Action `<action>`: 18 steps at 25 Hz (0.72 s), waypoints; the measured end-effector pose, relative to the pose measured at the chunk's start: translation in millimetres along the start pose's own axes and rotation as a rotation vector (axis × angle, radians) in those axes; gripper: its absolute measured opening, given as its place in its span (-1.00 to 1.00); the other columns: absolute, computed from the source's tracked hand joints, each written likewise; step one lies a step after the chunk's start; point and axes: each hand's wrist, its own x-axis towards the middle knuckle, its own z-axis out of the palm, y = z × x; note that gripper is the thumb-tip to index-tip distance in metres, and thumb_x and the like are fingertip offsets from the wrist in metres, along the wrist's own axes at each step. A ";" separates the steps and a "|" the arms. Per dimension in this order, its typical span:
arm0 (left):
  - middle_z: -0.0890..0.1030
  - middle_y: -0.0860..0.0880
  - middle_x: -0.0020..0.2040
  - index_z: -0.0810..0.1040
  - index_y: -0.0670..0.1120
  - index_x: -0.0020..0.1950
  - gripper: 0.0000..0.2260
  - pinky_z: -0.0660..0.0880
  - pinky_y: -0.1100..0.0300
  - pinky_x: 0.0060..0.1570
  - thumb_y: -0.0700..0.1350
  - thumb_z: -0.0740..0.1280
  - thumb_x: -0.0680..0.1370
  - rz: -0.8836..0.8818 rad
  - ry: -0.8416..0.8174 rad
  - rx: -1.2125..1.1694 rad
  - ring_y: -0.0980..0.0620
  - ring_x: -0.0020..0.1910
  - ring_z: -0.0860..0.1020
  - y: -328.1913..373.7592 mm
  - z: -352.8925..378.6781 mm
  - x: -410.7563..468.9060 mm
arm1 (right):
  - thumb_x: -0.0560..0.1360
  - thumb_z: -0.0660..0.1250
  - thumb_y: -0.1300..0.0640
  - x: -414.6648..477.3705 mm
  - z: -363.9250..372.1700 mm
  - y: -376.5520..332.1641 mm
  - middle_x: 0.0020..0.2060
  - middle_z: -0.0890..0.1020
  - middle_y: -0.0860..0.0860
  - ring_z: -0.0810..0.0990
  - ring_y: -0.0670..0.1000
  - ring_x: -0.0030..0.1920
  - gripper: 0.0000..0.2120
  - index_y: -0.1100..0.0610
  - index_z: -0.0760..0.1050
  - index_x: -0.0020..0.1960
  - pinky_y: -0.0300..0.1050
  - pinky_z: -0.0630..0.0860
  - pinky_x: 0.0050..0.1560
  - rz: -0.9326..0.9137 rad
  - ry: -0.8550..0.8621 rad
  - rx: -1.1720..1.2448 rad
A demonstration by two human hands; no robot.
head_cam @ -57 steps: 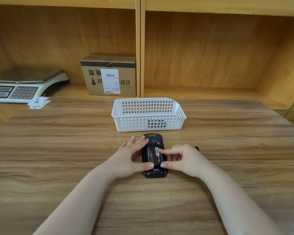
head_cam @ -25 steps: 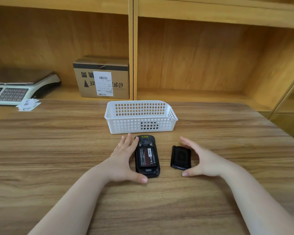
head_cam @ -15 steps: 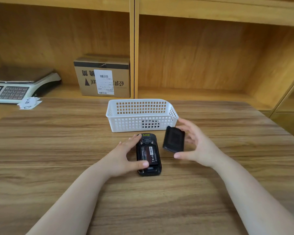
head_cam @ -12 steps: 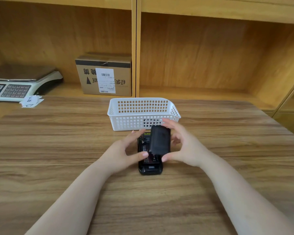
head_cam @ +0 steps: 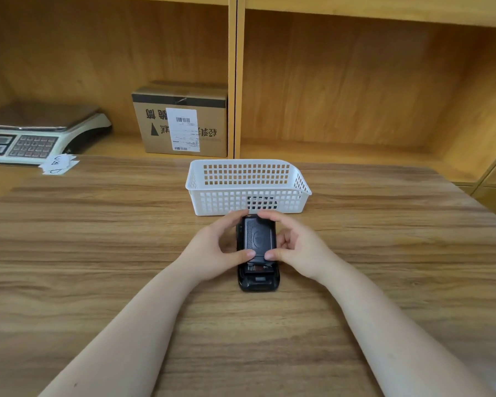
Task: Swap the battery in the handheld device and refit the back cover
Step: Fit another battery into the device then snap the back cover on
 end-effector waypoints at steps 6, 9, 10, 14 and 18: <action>0.51 0.26 0.29 0.44 0.16 0.29 -0.35 0.27 0.29 0.34 -0.08 0.61 0.28 0.021 0.005 -0.060 0.38 0.33 0.38 6.3 -2.5 -11.3 | 0.31 0.52 0.34 -8.5 2.5 -3.4 -0.11 0.57 0.21 0.39 0.03 -0.27 -0.29 -0.32 0.48 0.24 -0.04 0.48 -0.14 0.026 0.029 0.040; 0.52 0.24 0.28 0.46 0.19 0.26 -0.36 0.28 0.25 0.35 -0.05 0.62 0.25 0.024 0.009 -0.056 0.36 0.33 0.39 5.9 -2.5 -13.7 | 0.29 0.55 0.33 -10.6 0.1 -5.6 -0.32 0.44 0.08 0.36 0.01 -0.33 -0.31 -0.25 0.51 0.25 -0.18 0.41 -0.21 0.054 0.028 0.050; 0.52 0.23 0.29 0.46 0.19 0.26 -0.36 0.28 0.25 0.36 -0.04 0.62 0.24 0.023 0.010 -0.056 0.35 0.33 0.39 5.9 -2.7 -13.9 | 0.28 0.56 0.33 -10.8 -0.2 -6.1 -0.33 0.44 0.05 0.36 0.00 -0.34 -0.31 -0.23 0.51 0.25 -0.19 0.41 -0.22 0.060 0.032 0.051; 0.52 0.23 0.29 0.47 0.18 0.27 -0.35 0.28 0.28 0.35 -0.05 0.62 0.25 0.000 -0.006 -0.048 0.39 0.32 0.39 5.7 -2.7 -13.9 | 0.26 0.59 0.25 -10.5 0.5 -2.4 -0.31 0.49 -0.06 0.40 -0.09 -0.32 -0.29 -0.28 0.48 0.27 -0.23 0.41 -0.18 0.061 0.037 -0.005; 0.53 0.25 0.26 0.47 0.17 0.26 -0.37 0.30 0.28 0.35 -0.04 0.62 0.25 -0.020 -0.010 -0.028 0.42 0.29 0.39 4.9 -1.1 -14.0 | 0.29 0.57 0.21 -12.5 -0.1 -5.0 0.18 0.55 -0.28 0.46 -0.33 -0.07 -0.27 -0.27 0.43 0.33 -0.35 0.32 0.00 0.040 0.028 -0.074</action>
